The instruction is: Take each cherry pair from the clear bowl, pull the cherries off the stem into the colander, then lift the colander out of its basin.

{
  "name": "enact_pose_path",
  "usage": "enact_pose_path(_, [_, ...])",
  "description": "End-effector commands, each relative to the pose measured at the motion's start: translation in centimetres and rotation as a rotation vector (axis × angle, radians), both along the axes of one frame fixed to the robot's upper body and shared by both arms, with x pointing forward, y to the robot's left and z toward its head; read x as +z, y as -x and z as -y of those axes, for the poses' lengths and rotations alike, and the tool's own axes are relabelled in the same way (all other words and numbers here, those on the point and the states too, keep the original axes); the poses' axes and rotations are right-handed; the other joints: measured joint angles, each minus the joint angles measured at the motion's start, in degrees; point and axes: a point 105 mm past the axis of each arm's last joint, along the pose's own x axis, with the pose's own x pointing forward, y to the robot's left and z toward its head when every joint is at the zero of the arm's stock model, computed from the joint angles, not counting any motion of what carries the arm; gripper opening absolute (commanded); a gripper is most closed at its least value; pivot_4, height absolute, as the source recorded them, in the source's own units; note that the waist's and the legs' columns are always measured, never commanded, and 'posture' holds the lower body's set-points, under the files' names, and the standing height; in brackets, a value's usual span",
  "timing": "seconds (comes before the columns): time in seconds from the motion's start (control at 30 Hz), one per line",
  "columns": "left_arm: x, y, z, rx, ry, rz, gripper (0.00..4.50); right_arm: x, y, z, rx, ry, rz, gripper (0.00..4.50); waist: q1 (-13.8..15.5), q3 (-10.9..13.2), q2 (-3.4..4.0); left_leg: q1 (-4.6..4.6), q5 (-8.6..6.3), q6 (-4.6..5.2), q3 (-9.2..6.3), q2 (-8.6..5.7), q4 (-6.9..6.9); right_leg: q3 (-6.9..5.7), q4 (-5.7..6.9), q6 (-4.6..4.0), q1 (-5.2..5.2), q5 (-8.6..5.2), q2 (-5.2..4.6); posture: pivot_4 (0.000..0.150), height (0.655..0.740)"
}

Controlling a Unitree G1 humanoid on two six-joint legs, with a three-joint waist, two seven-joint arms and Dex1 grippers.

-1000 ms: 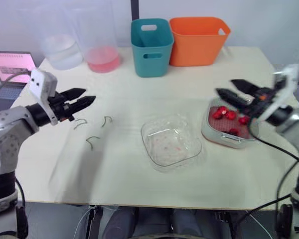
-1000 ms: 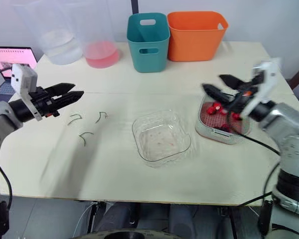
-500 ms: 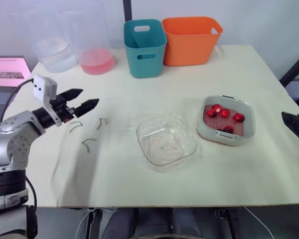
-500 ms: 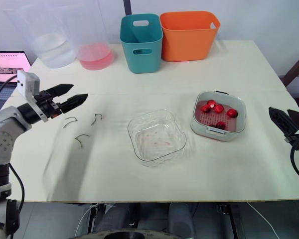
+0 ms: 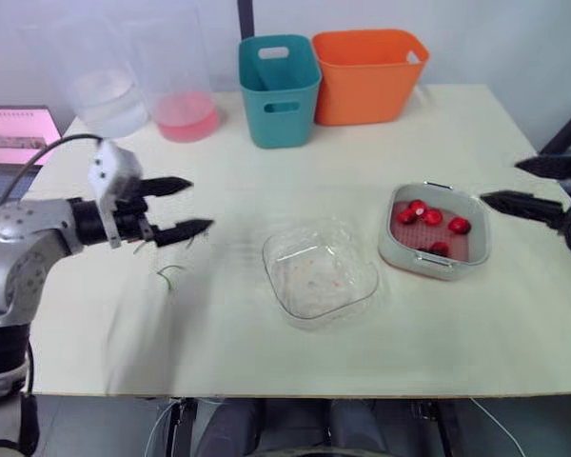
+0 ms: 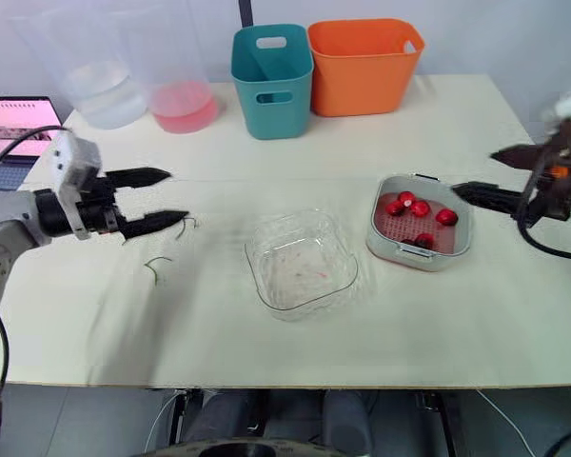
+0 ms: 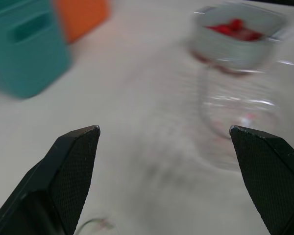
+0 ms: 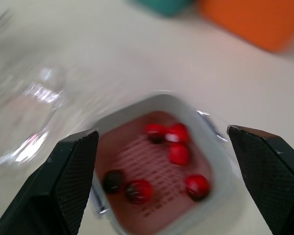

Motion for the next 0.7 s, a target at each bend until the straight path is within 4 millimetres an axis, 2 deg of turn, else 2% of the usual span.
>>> enact_pose_path(0.03, [1.1, 2.6, 2.9, -0.183, -0.044, 0.018, 4.45, -3.2, 1.1, -2.2, 0.202, 0.118, -0.145, 4.5, 0.13, 0.1, -0.07, -0.11, 0.0, 0.0, -0.02, -0.03, 0.07, -0.01, 0.01, 0.0, -0.06, 0.0, -0.03, 0.15, 0.74])
enact_pose_path(0.13, [0.9, 3.5, 4.3, -0.247, -0.114, 0.065, 4.45, -5.0, 0.6, -1.9, 0.239, 0.193, -0.168, 4.5, 0.03, 0.11, -0.07, -0.15, 0.0, 0.0, -0.03, -0.17, 0.23, 0.15, 0.04, 0.09, -0.07, 0.05, -0.19, 0.15, 0.74])
enact_pose_path(0.23, [1.2, 3.9, 5.5, -0.275, -0.101, 0.103, 4.5, -6.3, -0.4, -0.8, 0.222, 0.254, -0.167, 3.54, -0.05, 0.1, -0.07, -0.01, 0.0, 0.0, 0.04, -0.17, 0.26, 0.21, 0.03, 0.14, 0.05, 0.09, -0.17, 0.15, 0.74])
enact_pose_path(0.3, [1.7, 4.1, 6.2, -0.29, -0.077, 0.12, 4.5, -6.8, -0.9, -0.2, 0.208, 0.284, -0.158, 2.58, -0.08, 0.11, -0.08, 0.02, 0.0, 0.0, 0.03, -0.14, 0.23, 0.21, 0.04, 0.13, 0.06, 0.09, -0.15, 0.15, 0.74])
enact_pose_path(0.43, [2.3, 4.3, 6.6, -0.293, -0.051, 0.13, 4.5, -7.3, -1.7, 0.3, 0.192, 0.303, -0.147, 2.58, -0.11, 0.11, -0.07, -0.01, 0.04, -0.06, 0.02, -0.13, 0.19, 0.22, 0.07, 0.13, -0.04, 0.09, -0.12, 0.15, 0.74])
enact_pose_path(0.7, [2.2, 3.8, 6.7, -0.27, -0.05, 0.145, 4.5, -8.2, -1.7, 0.3, 0.182, 0.292, -0.162, 2.58, 0.04, 0.1, -0.06, -0.02, 0.09, -0.16, 0.01, -0.14, 0.23, 0.24, 0.09, 0.13, -0.02, 0.09, -0.12, 0.15, 0.74])
